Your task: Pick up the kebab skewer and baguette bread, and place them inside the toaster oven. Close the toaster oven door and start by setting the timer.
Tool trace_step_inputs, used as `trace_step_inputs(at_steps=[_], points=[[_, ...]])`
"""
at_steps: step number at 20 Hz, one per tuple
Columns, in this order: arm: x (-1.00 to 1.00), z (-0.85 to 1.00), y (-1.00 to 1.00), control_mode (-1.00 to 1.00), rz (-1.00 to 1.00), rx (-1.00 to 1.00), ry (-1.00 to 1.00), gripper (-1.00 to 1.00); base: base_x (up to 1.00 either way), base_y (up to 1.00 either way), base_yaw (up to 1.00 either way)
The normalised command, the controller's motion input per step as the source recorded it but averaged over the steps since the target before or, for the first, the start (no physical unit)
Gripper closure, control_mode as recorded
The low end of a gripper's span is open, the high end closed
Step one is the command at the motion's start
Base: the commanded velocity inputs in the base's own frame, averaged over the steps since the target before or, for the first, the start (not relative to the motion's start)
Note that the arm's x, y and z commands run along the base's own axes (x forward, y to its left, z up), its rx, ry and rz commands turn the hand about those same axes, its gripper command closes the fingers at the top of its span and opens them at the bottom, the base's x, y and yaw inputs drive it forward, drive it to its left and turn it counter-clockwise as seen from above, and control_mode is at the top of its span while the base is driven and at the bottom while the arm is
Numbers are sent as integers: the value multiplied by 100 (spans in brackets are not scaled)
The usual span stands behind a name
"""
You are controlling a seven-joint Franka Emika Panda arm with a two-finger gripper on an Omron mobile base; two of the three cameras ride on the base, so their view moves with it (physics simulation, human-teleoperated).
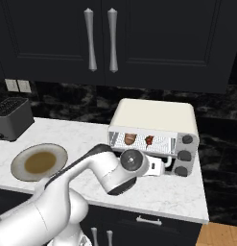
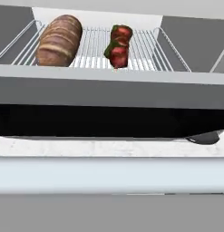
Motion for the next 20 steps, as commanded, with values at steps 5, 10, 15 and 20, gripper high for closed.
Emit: trace_step_inputs(at_steps=[5, 10, 15, 20], points=[[74, 1, 30, -100, 0, 0, 2, -100, 0, 0, 0], [75, 0, 27, -100, 0, 0, 6, -100, 0, 0, 0], [59, -12, 41, -100, 0, 0, 6, -100, 0, 0, 0], [58, -27, 49, -100, -1, 0, 6, -100, 0, 0, 0]])
